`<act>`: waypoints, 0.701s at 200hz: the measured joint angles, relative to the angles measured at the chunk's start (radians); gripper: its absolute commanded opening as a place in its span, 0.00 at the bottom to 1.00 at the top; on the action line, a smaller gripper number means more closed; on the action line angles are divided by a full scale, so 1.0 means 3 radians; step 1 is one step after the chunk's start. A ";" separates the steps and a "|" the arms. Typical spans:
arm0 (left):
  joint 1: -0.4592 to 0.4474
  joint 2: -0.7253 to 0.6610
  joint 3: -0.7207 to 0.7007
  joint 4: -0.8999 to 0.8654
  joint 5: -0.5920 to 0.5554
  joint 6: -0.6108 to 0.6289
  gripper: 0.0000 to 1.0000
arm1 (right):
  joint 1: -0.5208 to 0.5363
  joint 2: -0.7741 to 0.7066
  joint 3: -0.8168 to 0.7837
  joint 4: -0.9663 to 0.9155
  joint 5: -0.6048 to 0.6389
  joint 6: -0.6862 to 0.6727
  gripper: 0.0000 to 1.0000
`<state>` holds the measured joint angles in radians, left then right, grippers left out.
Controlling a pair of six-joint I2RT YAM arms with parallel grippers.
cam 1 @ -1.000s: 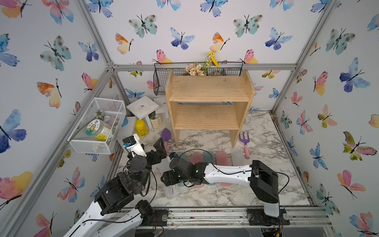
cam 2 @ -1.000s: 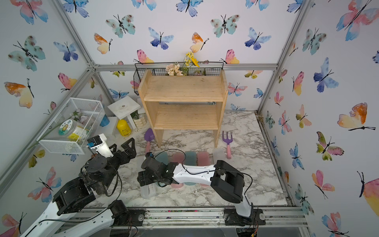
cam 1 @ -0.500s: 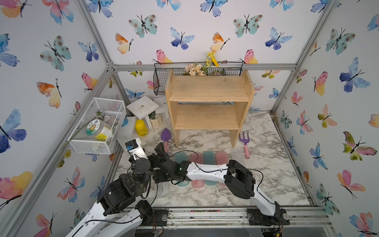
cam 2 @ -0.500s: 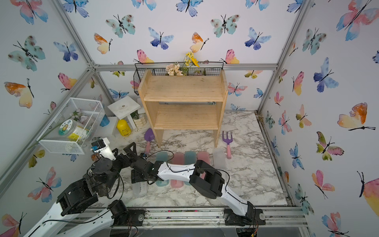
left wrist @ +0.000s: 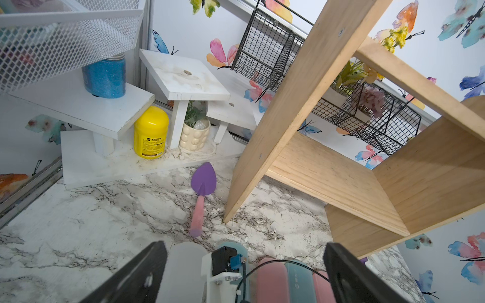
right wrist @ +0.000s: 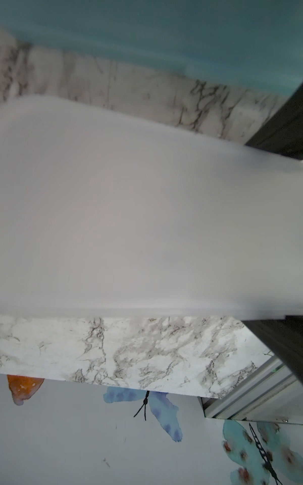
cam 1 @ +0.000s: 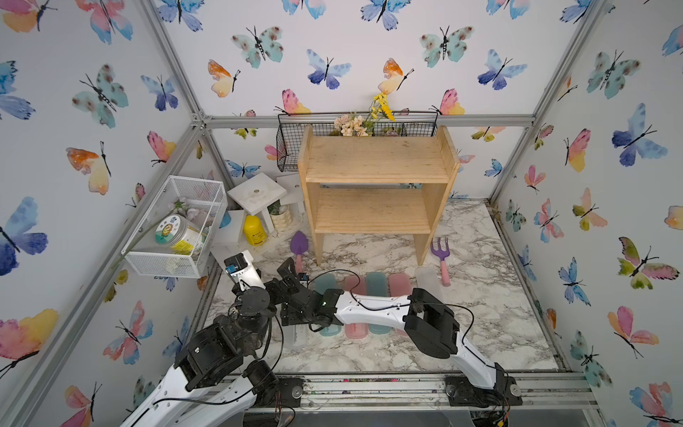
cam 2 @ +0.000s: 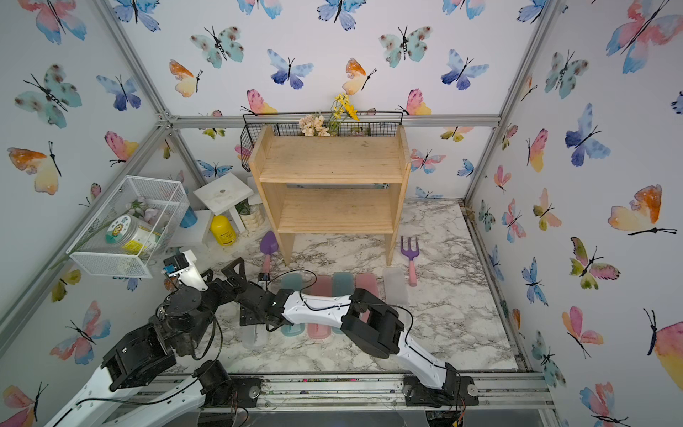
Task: Remove the pencil cases from the shelf
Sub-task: Place the pencil case at the center of the board.
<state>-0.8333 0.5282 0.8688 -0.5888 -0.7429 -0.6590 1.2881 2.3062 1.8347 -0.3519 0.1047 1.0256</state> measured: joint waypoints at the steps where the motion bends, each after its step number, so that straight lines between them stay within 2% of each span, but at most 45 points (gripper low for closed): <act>1: 0.0000 0.0000 0.0000 0.0000 0.0001 0.0000 0.99 | -0.0001 -0.0001 0.0000 -0.0001 0.0003 0.0000 0.72; 54: 0.0000 0.0000 -0.0148 -0.0001 0.0055 -0.0080 0.99 | -0.0080 -0.0001 -0.0111 -0.0009 0.0088 -0.0001 0.77; 140: 0.0000 0.0061 -0.0149 0.0009 0.0079 -0.0114 0.99 | -0.0136 -0.0015 -0.0209 0.0132 0.0102 -0.0106 0.99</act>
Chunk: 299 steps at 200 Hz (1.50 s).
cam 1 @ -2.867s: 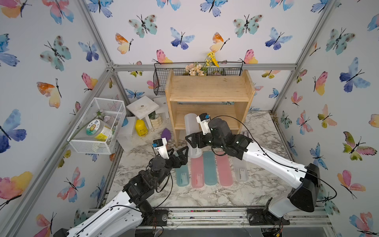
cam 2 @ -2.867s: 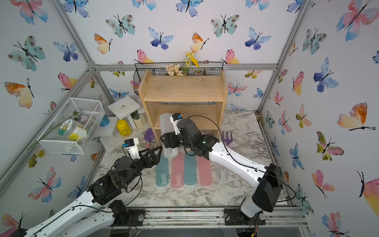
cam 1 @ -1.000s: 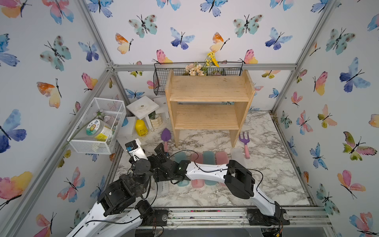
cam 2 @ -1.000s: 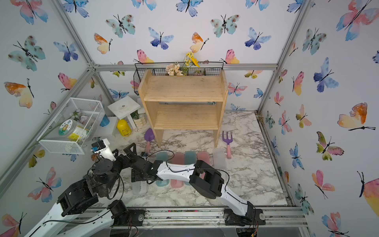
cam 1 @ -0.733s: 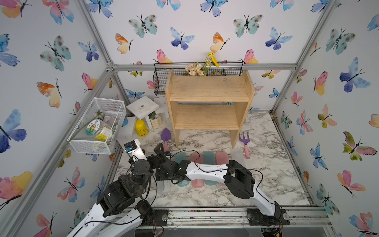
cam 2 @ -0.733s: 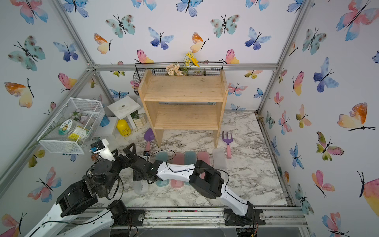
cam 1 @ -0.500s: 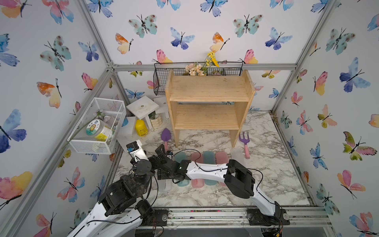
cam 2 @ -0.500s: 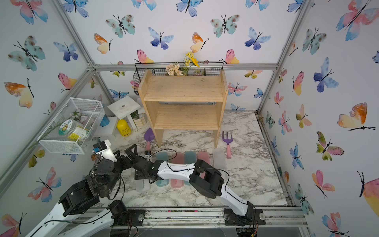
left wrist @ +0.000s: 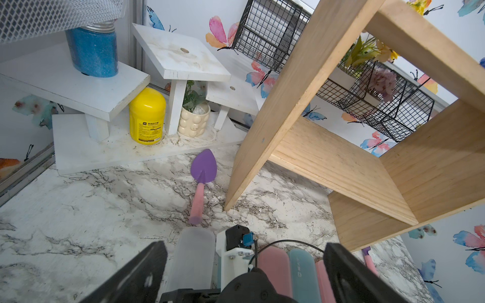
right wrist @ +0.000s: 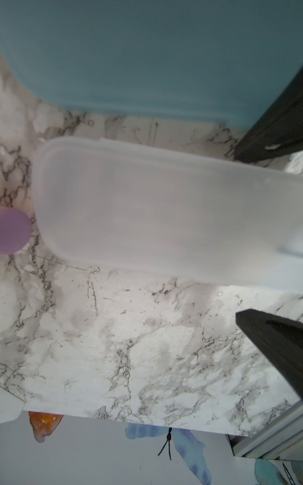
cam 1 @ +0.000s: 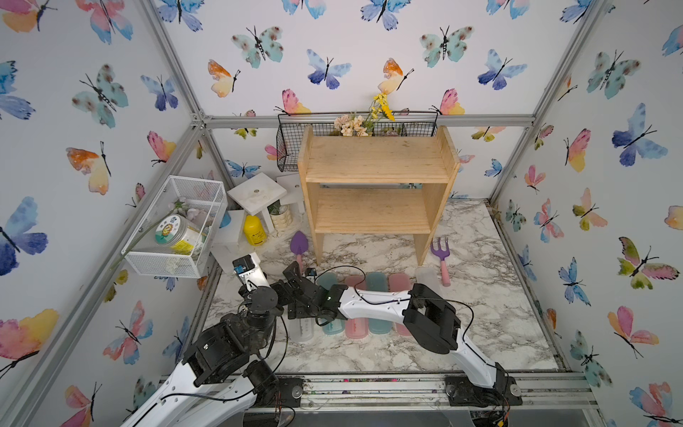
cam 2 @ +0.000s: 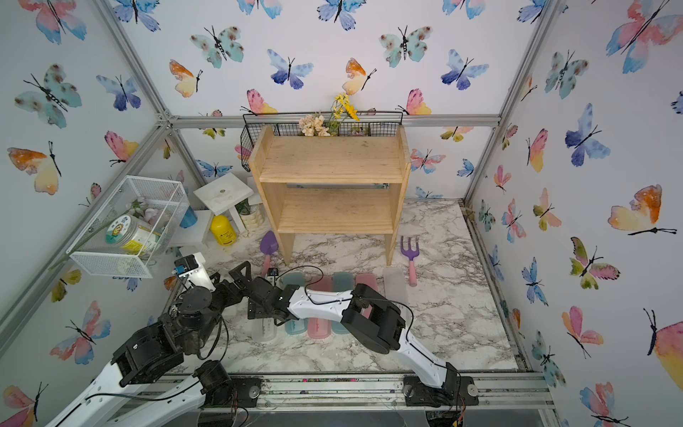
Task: Remove the pencil cases from the shelf
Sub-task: Place the pencil case at the center of the board, then reset both arms
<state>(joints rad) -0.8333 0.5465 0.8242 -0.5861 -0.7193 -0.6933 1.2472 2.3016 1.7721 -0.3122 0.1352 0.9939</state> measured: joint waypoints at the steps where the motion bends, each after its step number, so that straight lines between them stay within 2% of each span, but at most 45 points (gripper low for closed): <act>1: 0.0000 0.0000 0.0000 0.0000 0.0000 0.0000 0.99 | 0.0000 0.0000 -0.0003 0.0004 -0.0001 -0.0004 0.99; 47: 0.0000 0.0097 0.0001 0.0019 0.0006 0.0001 0.99 | 0.0001 -0.0216 -0.0210 0.0072 0.0025 -0.0106 0.99; 102: 0.0000 0.0122 0.0048 0.0243 -0.0006 0.0156 0.99 | 0.0015 -0.1217 -0.0877 0.0338 0.0164 -0.0415 0.99; 163: 0.0000 0.0303 -0.0066 0.0651 -0.0149 0.0456 0.99 | 0.0001 -0.2818 -0.2291 0.0518 0.0917 -0.0726 0.99; 189: 0.0011 0.0310 -0.0292 0.0924 -0.0223 0.0629 0.99 | -0.0146 -0.3180 -0.2519 0.0324 0.1236 -0.0910 0.99; 202: 0.0056 0.0342 -0.0464 0.1125 -0.0225 0.0771 0.99 | -0.0359 -0.3348 -0.2572 0.0276 0.1326 -0.1012 0.99; 231: 0.0395 0.0548 -0.0736 0.1568 -0.0139 0.1108 0.99 | -0.0993 -0.3723 -0.2703 0.0272 0.1490 -0.1268 0.99; 275: 0.1433 0.0731 -0.1176 0.2209 0.0421 0.1446 0.99 | -0.1603 -0.3849 -0.2726 0.0286 0.1469 -0.1527 0.99; 299: 0.1647 0.0739 -0.1456 0.2608 0.0593 0.1689 0.99 | -0.1825 -0.3902 -0.2823 0.0296 0.1461 -0.1581 0.99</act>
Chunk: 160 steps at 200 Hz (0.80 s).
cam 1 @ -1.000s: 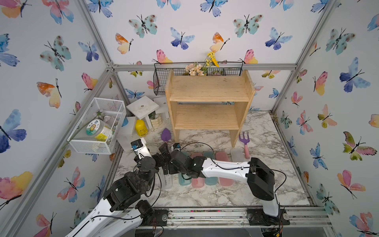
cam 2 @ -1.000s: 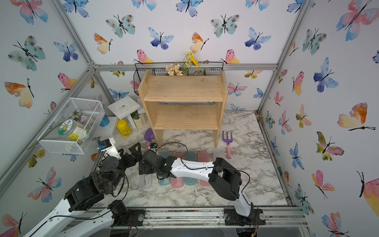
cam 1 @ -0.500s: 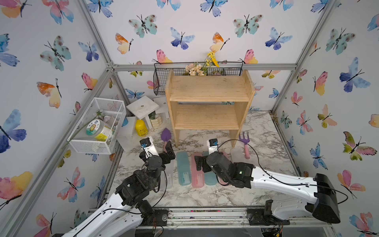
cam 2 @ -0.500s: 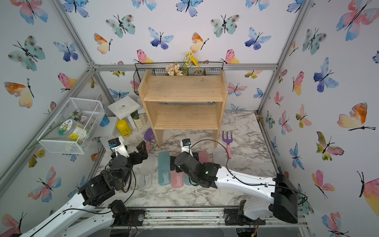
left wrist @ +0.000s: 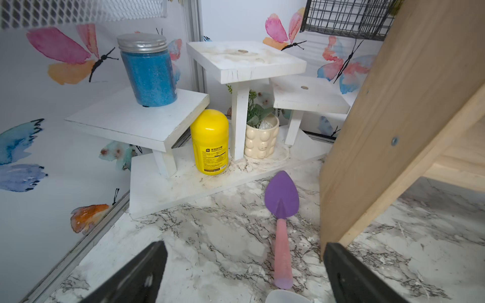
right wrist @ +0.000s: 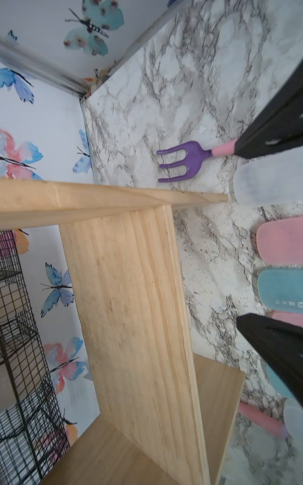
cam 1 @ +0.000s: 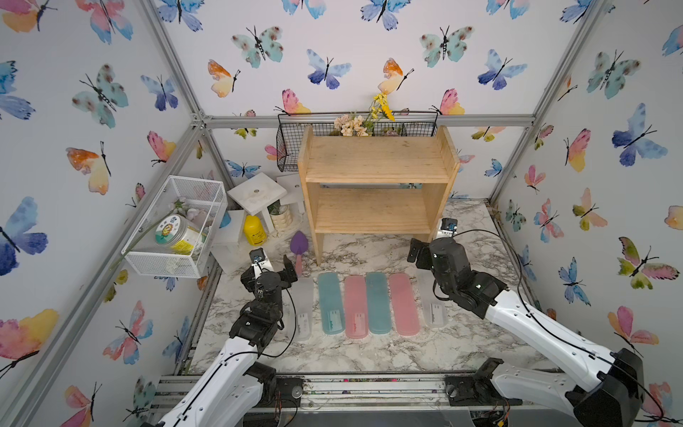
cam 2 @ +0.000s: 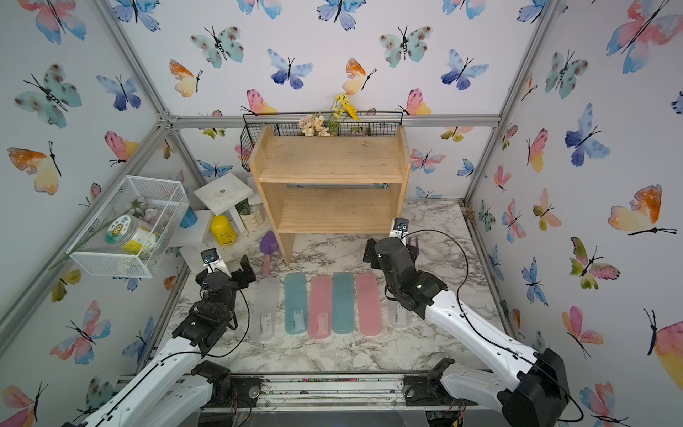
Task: Remove the pencil cases from the shelf
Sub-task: Reset both arms
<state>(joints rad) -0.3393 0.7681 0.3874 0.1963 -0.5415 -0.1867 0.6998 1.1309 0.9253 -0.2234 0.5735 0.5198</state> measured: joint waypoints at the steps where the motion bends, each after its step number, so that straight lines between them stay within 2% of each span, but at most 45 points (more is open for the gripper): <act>1: 0.0006 0.0001 -0.0014 0.0024 0.0011 0.0013 0.99 | -0.0013 -0.0004 -0.0006 0.0000 -0.0003 -0.0001 0.99; 38: 0.0139 0.0134 -0.0437 0.0614 0.0209 0.0262 0.98 | -0.0409 -0.0061 -0.0159 0.0000 -0.0108 -0.0066 0.99; 69: 0.0477 0.0306 -0.0741 0.1158 0.0467 0.0315 0.99 | -0.0763 0.0006 -0.0220 0.0000 -0.0217 -0.0173 0.99; 102: 0.0835 0.0608 -0.0779 0.1574 0.0688 0.0322 0.99 | -0.0942 0.0120 -0.0327 0.0135 -0.0271 -0.0294 0.99; 124: 0.0960 0.0809 -0.0788 0.1904 0.0861 0.0328 0.99 | -0.0988 0.0150 -0.0468 0.0383 -0.0254 -0.0470 0.99; 160: 0.0979 0.1348 -0.0818 0.2438 0.1033 0.0401 0.99 | -0.1071 0.0184 -0.0956 0.1122 -0.0037 -0.0896 0.99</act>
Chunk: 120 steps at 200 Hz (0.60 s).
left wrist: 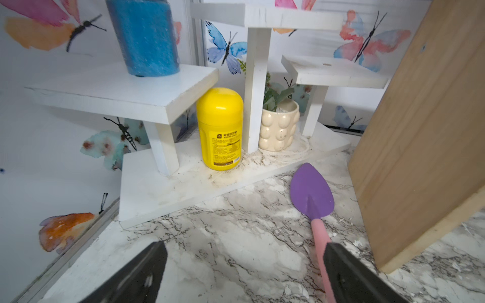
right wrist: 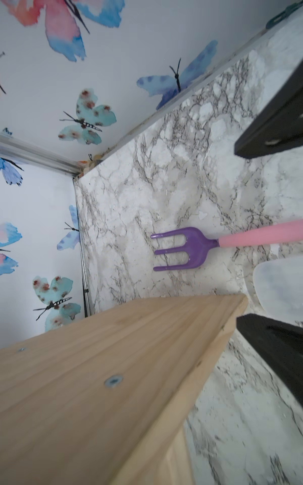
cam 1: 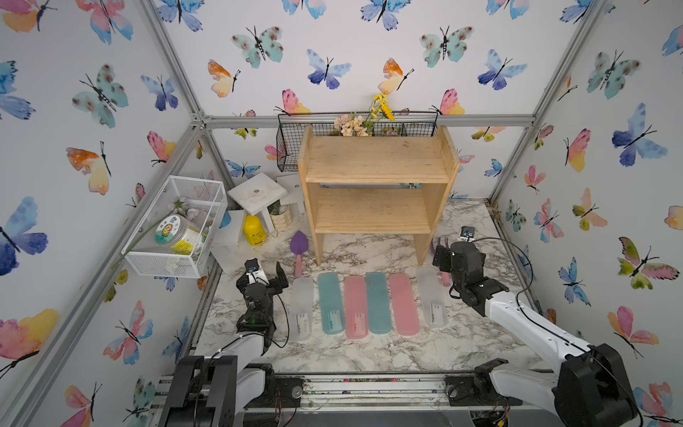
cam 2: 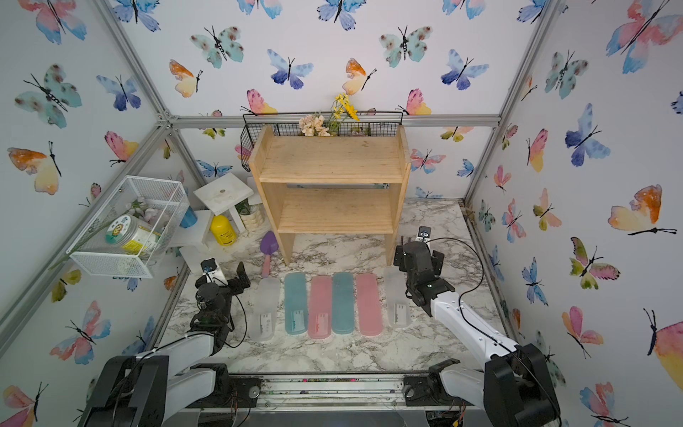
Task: Remove the pencil cases from the shelf
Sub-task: Reset both arms
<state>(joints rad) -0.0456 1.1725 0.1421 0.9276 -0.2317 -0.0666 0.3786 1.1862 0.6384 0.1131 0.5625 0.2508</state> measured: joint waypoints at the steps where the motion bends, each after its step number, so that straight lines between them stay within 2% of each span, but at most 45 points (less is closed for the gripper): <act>1: 0.0000 0.0000 0.0000 0.0000 0.0000 0.0000 0.99 | -0.0003 0.0001 -0.0025 0.0038 0.0013 -0.0019 0.99; 52: -0.0008 0.0655 -0.0286 0.0917 0.0284 0.0135 0.99 | -0.0108 0.0231 -0.0980 0.1535 0.0160 -0.0491 0.99; 71: -0.0028 0.0684 -0.0245 0.0895 0.0294 0.0159 0.99 | -0.0200 0.0460 -0.1090 0.1985 0.0141 -0.0556 0.99; 100: -0.0029 0.0765 0.0125 0.0743 0.0287 0.0159 0.99 | -0.0292 0.0910 -0.1078 0.2501 0.0069 -0.0706 0.99; 120: -0.0029 0.0767 0.0191 0.0712 0.0280 0.0159 0.99 | -0.0370 0.1040 -0.1101 0.2803 -0.0081 -0.0788 0.99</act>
<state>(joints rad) -0.0544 1.4025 0.1993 1.1412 -0.1478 -0.0189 0.2676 1.4982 0.3080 0.9539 0.5381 0.0143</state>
